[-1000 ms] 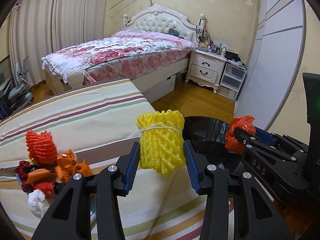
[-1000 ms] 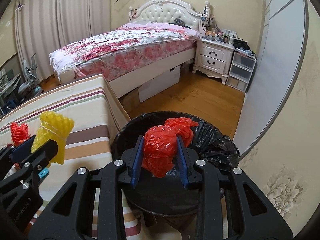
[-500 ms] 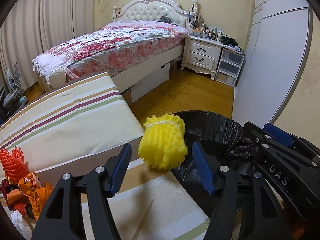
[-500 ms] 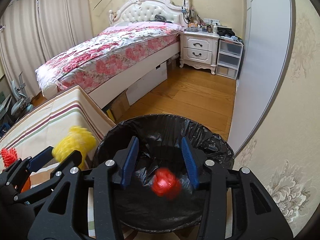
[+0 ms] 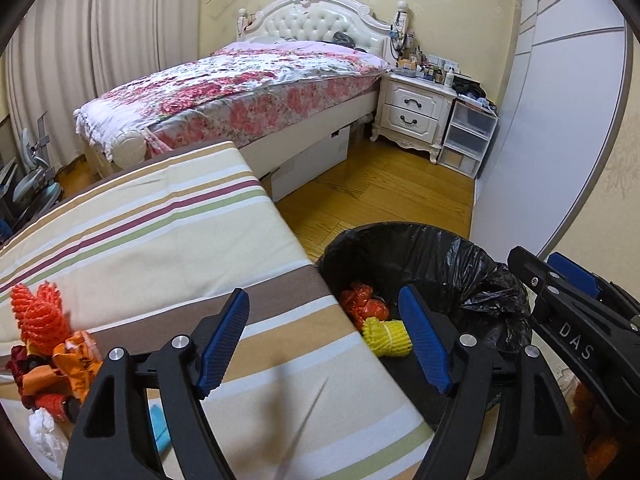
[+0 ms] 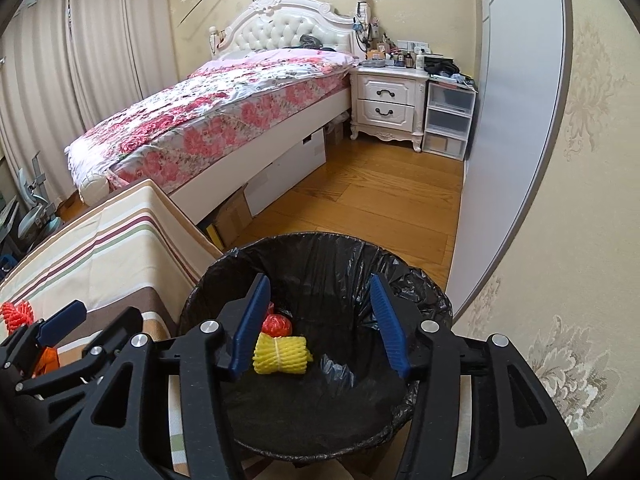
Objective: Collect trash
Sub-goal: 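Open the right gripper dropping the red bag while the left drops the yellow net, then move both open grippers back to the trash pile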
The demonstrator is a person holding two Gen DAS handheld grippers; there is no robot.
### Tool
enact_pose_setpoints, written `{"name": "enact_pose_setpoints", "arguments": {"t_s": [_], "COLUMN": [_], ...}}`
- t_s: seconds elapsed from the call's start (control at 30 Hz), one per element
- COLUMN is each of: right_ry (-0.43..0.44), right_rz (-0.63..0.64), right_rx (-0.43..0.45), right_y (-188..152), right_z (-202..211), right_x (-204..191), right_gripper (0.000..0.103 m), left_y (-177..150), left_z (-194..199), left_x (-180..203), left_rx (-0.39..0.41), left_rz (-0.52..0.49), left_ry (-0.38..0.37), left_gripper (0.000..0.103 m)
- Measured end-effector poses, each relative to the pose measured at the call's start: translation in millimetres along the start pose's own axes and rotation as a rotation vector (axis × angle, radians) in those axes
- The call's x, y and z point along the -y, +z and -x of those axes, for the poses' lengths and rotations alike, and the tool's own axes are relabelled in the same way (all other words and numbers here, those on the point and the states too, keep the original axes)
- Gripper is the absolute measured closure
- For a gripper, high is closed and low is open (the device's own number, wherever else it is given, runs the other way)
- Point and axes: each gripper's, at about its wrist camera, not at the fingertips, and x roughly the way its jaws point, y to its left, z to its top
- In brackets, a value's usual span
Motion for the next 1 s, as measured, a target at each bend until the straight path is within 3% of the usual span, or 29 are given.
{"name": "enact_pose_setpoints", "arguments": {"t_s": [0.4, 1.0], "right_ry": [0.107, 0.373], "right_rz": [0.103, 0.373], "right_rx": [-0.002, -0.062], "right_y": [-11, -55], "right_z": [24, 54], "right_x": [-55, -205], "right_gripper": [0.046, 0.045], "left_y": [-14, -82], "left_z": [53, 124], "left_x": [-65, -203], "left_rx": [0.037, 0.026], "left_rz": [0.089, 0.339], "left_ry": [0.121, 0.375], "left_gripper": [0.028, 0.027]}}
